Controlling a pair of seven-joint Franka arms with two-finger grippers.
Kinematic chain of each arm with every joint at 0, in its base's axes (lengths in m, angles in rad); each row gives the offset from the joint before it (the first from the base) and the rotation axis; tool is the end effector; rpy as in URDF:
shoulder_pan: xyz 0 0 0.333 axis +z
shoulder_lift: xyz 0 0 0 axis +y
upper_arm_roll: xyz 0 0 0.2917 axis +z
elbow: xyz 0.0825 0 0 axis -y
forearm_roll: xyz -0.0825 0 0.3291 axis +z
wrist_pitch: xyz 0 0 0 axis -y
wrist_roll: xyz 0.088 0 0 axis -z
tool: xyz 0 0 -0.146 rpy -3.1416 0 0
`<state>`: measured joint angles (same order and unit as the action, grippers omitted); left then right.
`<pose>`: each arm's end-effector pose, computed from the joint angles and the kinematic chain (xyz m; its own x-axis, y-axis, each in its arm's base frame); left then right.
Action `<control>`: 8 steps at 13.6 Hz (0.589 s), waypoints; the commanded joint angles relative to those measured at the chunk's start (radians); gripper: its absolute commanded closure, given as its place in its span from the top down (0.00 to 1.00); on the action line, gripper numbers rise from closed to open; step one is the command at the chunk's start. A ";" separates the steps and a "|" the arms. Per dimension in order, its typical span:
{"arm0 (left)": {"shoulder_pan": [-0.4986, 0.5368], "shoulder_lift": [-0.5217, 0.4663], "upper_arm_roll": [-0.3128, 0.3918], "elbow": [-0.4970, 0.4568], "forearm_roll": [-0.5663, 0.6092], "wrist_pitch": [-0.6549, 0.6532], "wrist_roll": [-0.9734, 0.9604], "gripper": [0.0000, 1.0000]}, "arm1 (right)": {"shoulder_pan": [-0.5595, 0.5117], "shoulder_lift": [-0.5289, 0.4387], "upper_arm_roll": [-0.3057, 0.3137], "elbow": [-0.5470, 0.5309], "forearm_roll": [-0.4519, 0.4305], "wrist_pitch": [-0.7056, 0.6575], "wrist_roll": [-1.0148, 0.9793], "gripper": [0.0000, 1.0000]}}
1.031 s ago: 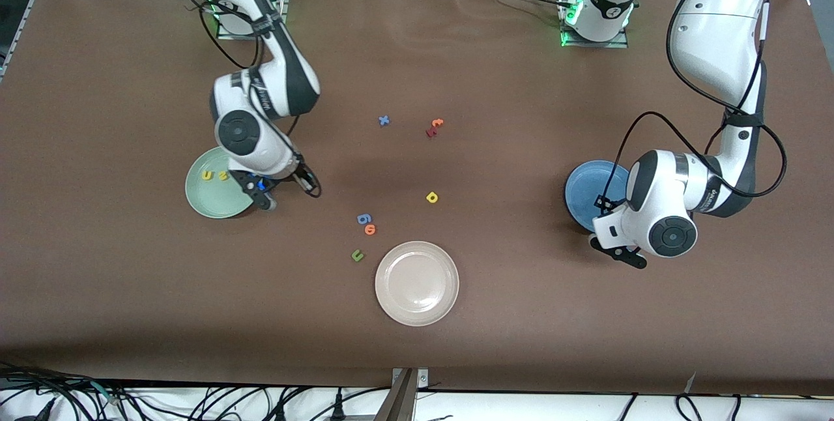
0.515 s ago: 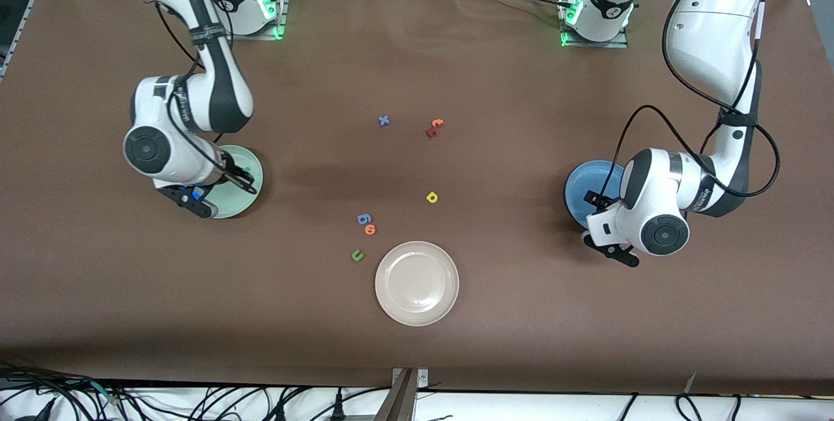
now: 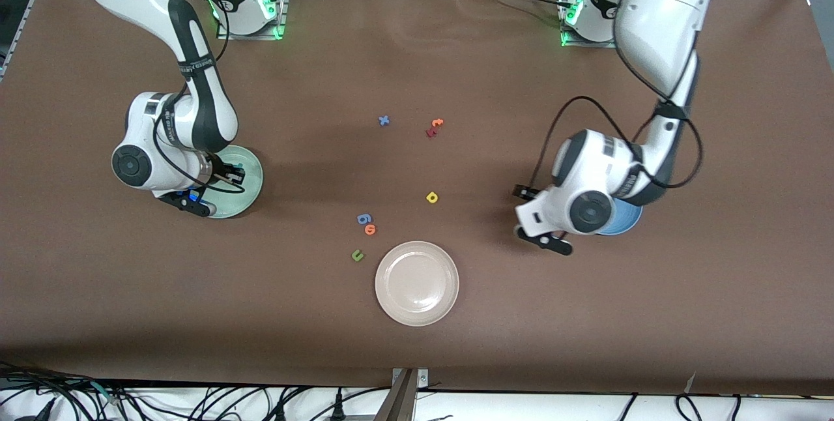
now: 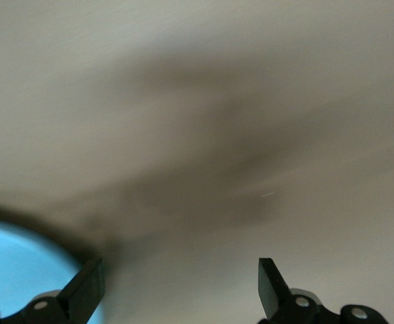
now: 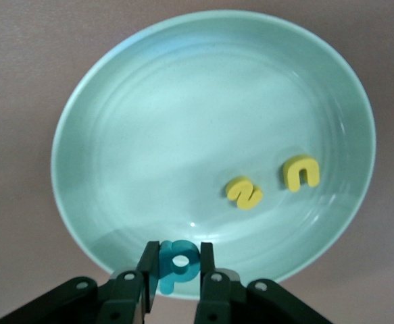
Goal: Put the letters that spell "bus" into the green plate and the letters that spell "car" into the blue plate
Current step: 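Move the left gripper to the letters while the right gripper withdraws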
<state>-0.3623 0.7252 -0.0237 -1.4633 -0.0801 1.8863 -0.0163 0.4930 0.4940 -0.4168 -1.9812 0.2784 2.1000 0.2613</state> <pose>0.5644 -0.2372 0.2082 0.8987 -0.3199 -0.2999 -0.3117 -0.9471 0.0760 0.5122 0.0580 0.1938 0.8907 -0.3428 -0.2986 -0.3312 -0.9392 0.0905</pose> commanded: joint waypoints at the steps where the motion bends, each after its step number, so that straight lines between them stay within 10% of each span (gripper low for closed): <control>1: -0.076 -0.009 0.013 0.012 -0.058 0.045 -0.106 1.00 | -0.007 0.008 0.004 -0.004 0.025 0.021 -0.056 0.57; 4: -0.179 -0.009 0.016 0.009 -0.053 0.182 -0.217 1.00 | -0.007 0.000 0.003 0.001 0.025 0.017 -0.057 0.95; 8: -0.286 0.042 0.024 0.015 -0.037 0.267 -0.358 1.00 | -0.007 -0.067 -0.007 0.013 0.027 -0.011 -0.050 0.98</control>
<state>-0.5986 0.7364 -0.0243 -1.4588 -0.1155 2.1309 -0.3198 0.4926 0.4889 -0.4175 -1.9656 0.2827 2.1138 0.2293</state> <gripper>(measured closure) 0.000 0.088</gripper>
